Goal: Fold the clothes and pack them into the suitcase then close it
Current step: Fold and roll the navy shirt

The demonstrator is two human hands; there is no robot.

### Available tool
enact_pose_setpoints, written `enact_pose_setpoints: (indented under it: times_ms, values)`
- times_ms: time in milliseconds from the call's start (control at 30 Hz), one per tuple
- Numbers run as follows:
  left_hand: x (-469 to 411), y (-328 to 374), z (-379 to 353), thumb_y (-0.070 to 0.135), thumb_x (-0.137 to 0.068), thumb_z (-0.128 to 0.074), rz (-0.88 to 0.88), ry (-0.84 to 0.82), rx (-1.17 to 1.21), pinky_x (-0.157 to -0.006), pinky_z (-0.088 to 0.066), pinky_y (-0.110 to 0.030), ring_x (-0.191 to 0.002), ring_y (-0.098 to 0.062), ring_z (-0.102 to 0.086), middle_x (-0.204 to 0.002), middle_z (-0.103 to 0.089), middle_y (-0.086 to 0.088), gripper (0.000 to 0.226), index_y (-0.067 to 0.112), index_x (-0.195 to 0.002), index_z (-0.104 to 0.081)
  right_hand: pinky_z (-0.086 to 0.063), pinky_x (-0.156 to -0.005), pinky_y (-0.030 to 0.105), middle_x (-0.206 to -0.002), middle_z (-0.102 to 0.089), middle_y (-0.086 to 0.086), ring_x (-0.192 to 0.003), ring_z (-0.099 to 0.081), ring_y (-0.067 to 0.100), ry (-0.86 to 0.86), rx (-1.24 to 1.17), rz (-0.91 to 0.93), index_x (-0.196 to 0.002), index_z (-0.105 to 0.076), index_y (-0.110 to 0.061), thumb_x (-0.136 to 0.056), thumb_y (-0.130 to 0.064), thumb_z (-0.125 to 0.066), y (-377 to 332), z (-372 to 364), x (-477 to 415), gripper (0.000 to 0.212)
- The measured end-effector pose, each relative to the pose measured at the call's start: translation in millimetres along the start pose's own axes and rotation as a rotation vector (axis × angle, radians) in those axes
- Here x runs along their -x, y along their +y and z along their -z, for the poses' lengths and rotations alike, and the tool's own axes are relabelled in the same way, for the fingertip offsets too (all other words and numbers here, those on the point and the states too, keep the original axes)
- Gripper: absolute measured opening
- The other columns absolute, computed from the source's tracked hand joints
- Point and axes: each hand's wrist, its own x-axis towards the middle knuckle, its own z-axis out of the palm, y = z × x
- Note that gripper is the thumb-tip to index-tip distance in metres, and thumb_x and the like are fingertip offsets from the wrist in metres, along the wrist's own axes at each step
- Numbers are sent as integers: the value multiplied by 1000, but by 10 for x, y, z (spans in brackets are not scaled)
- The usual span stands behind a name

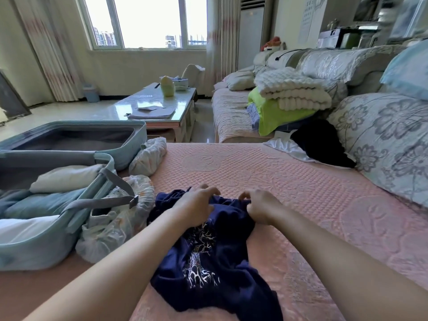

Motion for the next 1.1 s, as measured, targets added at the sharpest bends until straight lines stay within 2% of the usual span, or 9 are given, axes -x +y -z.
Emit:
enact_pose_setpoints:
  times_ms: [100,300,400,500,567,667,800,967,1100]
  values:
    - [-95,-145,-129,31,-94,-59,94,-140,-291,-121,-16,-44,-143,-28,-32,-153,-37,-5,76,31,-156,-16,-35,-110,27,-148,-50,4,-134,-47,23,-73,20,115,-144,-52,-26,-92,-11,-53,49,-88,-49,54]
    - [13,-385,81,15,-81,-57,-126,39,-46,-90,-45,-26,-99,-16,-61,-104,-68,8,27,28,-100,-72,-32,-110,37,-126,-68,-5,-121,-58,20,16,303,175,-122,-67,-38,-91,-26,-53,-46,-16,-132,36]
    - [234,-358,257,29,-72,-58,-65,-137,75,-76,-48,-22,-78,-7,-62,-80,-69,13,19,27,-79,-75,-28,-112,46,-113,-70,0,-110,-61,24,87,393,60,-103,-69,-27,-85,-26,-54,-20,110,-185,24]
    - [365,-348,265,40,-89,-55,131,-477,138,-66,-47,-20,-61,-6,-63,-67,-71,10,33,23,-70,-76,-26,-114,50,-124,-64,8,-120,-57,27,-94,629,-64,-118,-66,-20,-84,-26,-55,-6,124,-171,36]
    - [342,-378,201,39,-100,-47,159,-425,103,-63,-49,-19,-57,-7,-65,-71,-74,5,40,18,-77,-73,-28,-114,50,-135,-54,11,-129,-46,30,-111,632,-16,-132,-58,-19,-84,-24,-53,-29,48,-160,48]
    - [278,-442,188,30,-96,-53,83,-161,-155,-70,-47,-24,-82,-13,-64,-100,-67,8,14,32,-102,-66,-36,-110,43,-132,-52,5,-126,-45,27,50,302,223,-133,-59,-26,-85,-13,-49,-209,-66,-198,51]
    - [246,-436,189,25,-89,-59,48,-258,-457,-77,-38,-29,-109,-20,-56,-129,-38,6,44,48,-127,-56,-46,-100,26,-119,-70,-5,-111,-62,14,-110,-48,362,-114,-74,-29,-88,-3,-48,-521,-268,-138,44]
    - [172,-562,182,26,-86,-58,182,-225,-510,-75,-51,-32,-105,-24,-62,-122,-58,1,35,35,-119,-64,-46,-98,31,-122,-61,-9,-115,-59,18,-246,128,421,-135,-56,-42,-90,-20,-60,-634,-501,-155,50]
    - [146,-688,353,33,-90,-53,191,-55,-430,-78,-52,-32,-100,-27,-63,-110,-65,-3,24,25,-106,-69,-47,-86,30,-116,-69,-9,-110,-63,20,-88,200,376,-110,-67,-37,-92,-36,-60,-676,-514,-258,20]
